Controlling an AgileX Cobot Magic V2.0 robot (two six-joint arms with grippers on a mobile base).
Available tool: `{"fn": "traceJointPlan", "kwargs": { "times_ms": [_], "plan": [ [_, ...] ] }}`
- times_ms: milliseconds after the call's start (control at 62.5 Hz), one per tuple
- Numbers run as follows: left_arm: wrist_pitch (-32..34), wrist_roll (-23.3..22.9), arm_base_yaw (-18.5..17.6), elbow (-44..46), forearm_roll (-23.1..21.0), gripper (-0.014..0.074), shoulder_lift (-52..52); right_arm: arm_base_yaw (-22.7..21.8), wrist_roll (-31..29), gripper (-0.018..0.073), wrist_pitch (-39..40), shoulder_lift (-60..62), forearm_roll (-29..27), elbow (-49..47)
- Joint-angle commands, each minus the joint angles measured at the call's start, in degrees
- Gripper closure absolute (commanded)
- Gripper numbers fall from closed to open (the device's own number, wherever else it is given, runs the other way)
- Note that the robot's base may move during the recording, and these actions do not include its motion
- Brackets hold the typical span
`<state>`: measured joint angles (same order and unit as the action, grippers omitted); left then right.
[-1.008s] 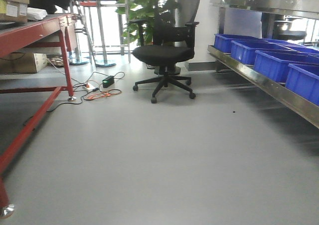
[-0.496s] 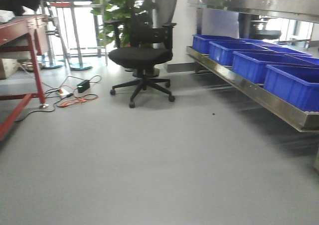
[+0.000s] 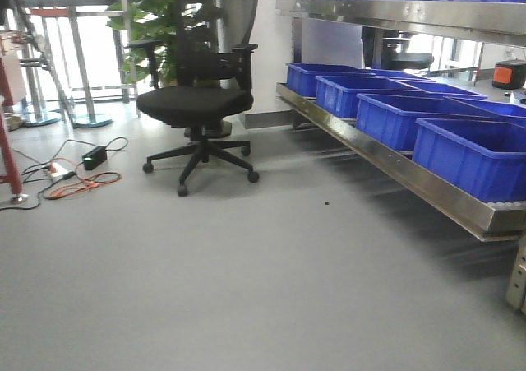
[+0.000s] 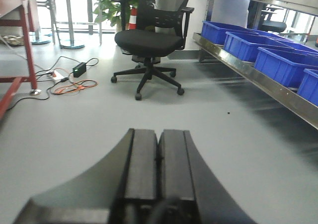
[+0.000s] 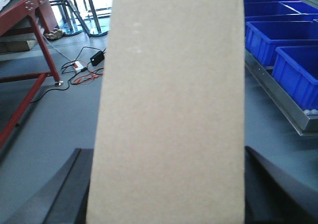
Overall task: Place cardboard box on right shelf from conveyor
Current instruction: 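Drive the base to the steel shelf holding the box in the right gripper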
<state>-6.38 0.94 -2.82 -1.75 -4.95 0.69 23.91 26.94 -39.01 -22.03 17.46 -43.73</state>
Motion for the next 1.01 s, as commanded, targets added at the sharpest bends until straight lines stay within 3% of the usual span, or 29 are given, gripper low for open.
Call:
{"fn": "traceJointPlan", "kwargs": {
  "times_ms": [0, 992],
  "plan": [
    [4.8, -0.3, -0.1, 0.2, -0.3, 0.0715, 0.7, -0.3, -0.6, 0.0364, 5.1, -0.5, 1.4, -1.7],
    [4.8, -0.3, 0.0, 0.2, -0.3, 0.0715, 0.7, -0.3, -0.6, 0.0364, 5.1, -0.5, 1.4, -1.7]
  ]
}}
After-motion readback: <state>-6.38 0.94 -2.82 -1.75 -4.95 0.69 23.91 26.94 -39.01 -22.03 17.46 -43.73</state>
